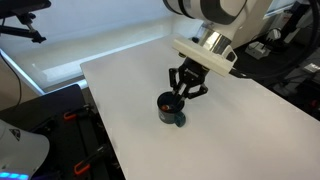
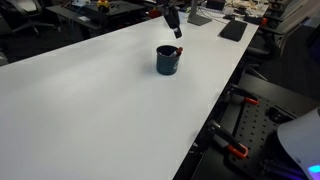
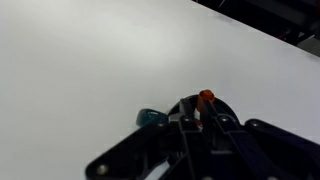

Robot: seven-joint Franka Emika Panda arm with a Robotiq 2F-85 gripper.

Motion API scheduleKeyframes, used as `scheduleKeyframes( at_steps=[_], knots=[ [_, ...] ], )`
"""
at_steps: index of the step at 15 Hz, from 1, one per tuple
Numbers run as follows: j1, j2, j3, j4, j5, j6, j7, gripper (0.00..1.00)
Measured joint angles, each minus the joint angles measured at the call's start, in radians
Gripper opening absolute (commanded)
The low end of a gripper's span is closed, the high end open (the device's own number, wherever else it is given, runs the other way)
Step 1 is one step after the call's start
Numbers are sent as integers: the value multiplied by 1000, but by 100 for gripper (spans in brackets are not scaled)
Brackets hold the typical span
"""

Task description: Remove the marker from the mug

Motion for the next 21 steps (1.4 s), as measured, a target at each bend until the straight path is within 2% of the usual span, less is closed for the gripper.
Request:
scheduleKeyframes(
  at_steps=[1,3,9,21],
  knots=[
    [0,-4,1,-5,0,0,0,44],
    [1,-3,6,-15,0,0,-1,54],
    [5,9,28,-40,0,0,-5,99],
    [5,32,39,-42,2,0,-8,100]
  ],
)
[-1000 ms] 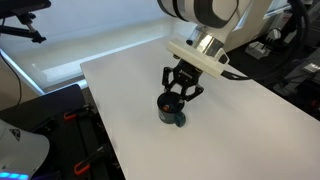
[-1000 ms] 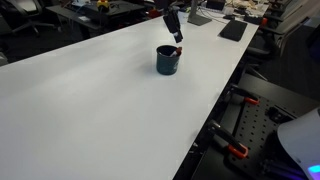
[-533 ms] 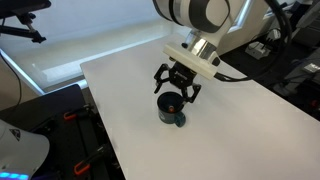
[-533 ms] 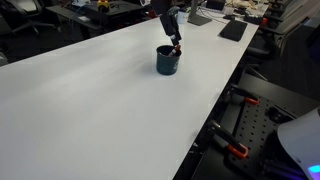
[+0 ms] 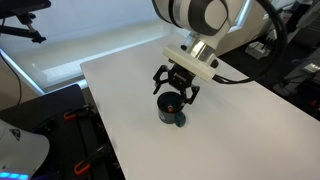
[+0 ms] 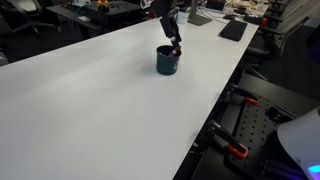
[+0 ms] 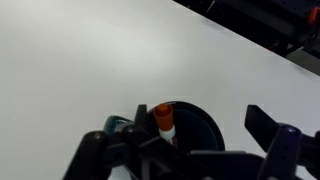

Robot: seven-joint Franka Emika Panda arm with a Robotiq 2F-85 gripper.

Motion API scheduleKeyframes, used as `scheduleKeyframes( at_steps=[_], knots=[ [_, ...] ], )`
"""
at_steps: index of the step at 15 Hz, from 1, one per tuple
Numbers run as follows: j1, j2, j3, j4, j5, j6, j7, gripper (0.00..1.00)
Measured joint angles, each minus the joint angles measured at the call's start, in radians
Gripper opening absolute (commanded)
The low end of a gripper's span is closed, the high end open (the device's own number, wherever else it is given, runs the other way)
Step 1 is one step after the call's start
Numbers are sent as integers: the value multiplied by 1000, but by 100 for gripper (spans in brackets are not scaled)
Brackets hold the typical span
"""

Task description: Remove the marker from the mug

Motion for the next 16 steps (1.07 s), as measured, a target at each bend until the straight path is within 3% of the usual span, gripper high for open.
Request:
scheduleKeyframes(
  at_steps=[13,14,15,16],
  knots=[
    [-14,7,0,-17,5,3,-4,98],
    [-14,7,0,-19,6,5,-5,91],
    [-15,8,0,-22,7,6,-6,74],
    [-16,8,0,-24,8,8,-7,69]
  ],
)
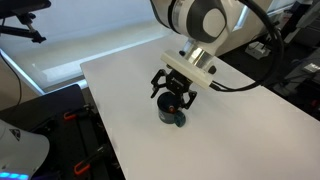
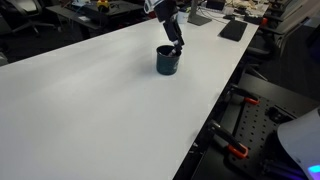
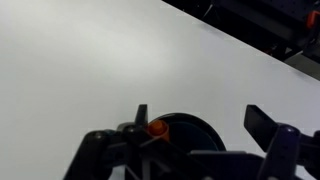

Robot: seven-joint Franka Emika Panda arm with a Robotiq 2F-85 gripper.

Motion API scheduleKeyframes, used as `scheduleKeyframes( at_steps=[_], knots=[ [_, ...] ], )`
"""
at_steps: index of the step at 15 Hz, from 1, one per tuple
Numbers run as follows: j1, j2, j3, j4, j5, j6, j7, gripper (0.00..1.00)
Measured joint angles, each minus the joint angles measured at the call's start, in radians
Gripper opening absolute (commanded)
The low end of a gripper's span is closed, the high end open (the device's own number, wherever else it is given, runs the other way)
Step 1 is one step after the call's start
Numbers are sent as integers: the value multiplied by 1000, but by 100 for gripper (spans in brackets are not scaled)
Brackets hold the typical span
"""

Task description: Remove the marker from the mug

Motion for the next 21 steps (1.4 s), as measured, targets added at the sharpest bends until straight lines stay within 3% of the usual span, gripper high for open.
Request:
scheduleKeyframes(
  at_steps=[4,5,8,10,12,13,15,19,21],
  knots=[
    [-6,4,0,-3,3,5,-17,37],
    [-7,5,0,-4,4,6,-17,36],
    [-10,8,0,-4,4,8,-18,61],
    [-11,9,0,-4,4,10,-18,68],
    [-11,9,0,-4,4,11,-18,63],
    [-11,10,0,-4,4,12,-18,41],
    [-11,10,0,-5,4,15,-19,37],
    [-13,10,0,-6,4,22,-27,6],
    [-13,10,0,-7,4,24,-35,0]
  ],
)
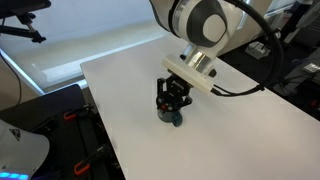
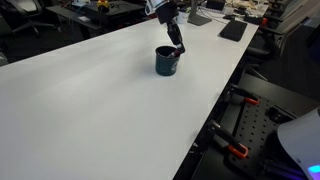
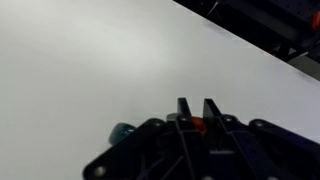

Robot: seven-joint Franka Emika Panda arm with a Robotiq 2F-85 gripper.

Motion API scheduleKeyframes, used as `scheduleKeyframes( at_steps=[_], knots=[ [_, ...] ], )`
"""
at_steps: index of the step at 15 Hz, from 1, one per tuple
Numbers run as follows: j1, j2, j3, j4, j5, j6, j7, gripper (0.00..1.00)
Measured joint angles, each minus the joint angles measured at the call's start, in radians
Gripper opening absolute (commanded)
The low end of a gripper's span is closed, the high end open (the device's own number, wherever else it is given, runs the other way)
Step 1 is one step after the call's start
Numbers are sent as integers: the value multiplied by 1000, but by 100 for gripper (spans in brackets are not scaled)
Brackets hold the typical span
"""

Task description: Remove the marker from the mug

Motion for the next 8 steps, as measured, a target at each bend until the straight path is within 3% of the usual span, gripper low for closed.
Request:
scheduleKeyframes(
  at_steps=[2,8],
  knots=[
    [0,-1,0,0,0,0,-1,4],
    [0,-2,0,0,0,1,-2,3]
  ],
)
